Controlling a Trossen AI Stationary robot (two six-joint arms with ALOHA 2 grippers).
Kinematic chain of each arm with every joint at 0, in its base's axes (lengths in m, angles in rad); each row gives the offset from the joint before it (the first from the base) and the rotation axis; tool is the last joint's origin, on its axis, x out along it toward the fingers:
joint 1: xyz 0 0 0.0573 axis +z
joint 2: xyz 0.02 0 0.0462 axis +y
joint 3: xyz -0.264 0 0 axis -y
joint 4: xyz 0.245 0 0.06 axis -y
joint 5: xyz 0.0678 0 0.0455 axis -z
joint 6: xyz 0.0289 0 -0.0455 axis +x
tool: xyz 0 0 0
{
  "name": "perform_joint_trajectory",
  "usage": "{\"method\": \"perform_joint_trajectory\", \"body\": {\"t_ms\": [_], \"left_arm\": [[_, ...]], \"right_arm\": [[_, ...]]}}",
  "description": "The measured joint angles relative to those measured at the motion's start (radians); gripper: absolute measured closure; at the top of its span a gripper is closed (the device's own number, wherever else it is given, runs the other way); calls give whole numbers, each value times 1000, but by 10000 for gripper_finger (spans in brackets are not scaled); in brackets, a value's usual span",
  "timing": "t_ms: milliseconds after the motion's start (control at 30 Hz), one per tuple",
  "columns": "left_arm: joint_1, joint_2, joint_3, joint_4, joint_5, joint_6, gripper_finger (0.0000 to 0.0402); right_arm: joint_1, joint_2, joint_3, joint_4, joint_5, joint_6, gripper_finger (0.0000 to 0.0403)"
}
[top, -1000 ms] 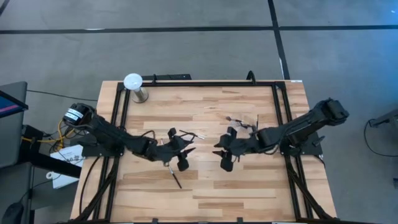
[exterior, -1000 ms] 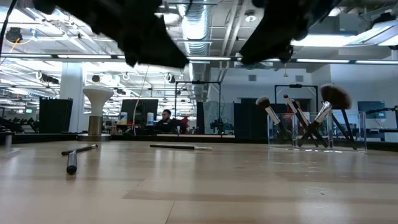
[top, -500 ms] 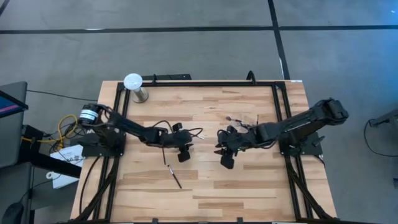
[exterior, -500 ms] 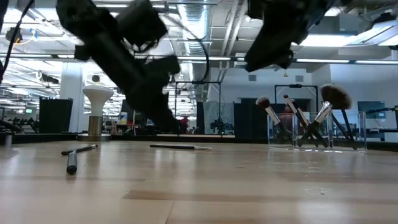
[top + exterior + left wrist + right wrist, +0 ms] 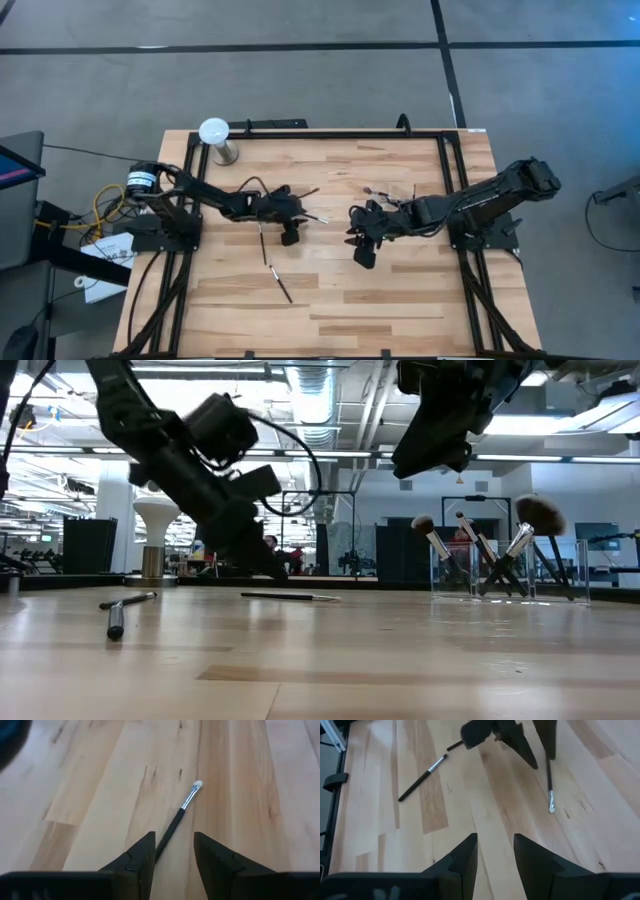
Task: Pick & Place Makeup Supplies
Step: Put the black makeup brush into the transparent organizer
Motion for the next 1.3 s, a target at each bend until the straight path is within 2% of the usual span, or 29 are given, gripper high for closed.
{"method": "perform_joint_trajectory", "body": {"t_ms": [100,200,400,500,600,667,833,1000,1167,1300], "left_arm": [[48,44,1,51,76,4,270],[79,96,-1,69,110,3,270],[61,170,0,120,92,-3,280],[44,187,-30,198,82,-12,315],[25,194,-73,293,76,-77,369],[12,194,-93,323,70,-117,388],[-21,194,-113,346,56,-182,383],[-44,195,-117,362,25,-190,379],[-68,209,-118,382,-32,-191,347],[-95,300,-121,533,-91,-189,320]], "right_arm": [[-8,0,0,1,0,0,286],[-11,0,0,5,0,0,286],[-11,1,0,4,0,0,286],[-8,1,0,4,0,0,286],[-4,1,0,4,0,0,286],[2,1,0,4,0,0,286],[29,28,-28,87,49,-9,286],[33,142,-34,230,58,-60,286],[4,251,-14,303,52,-102,286],[-16,278,14,299,30,-105,286]]}}
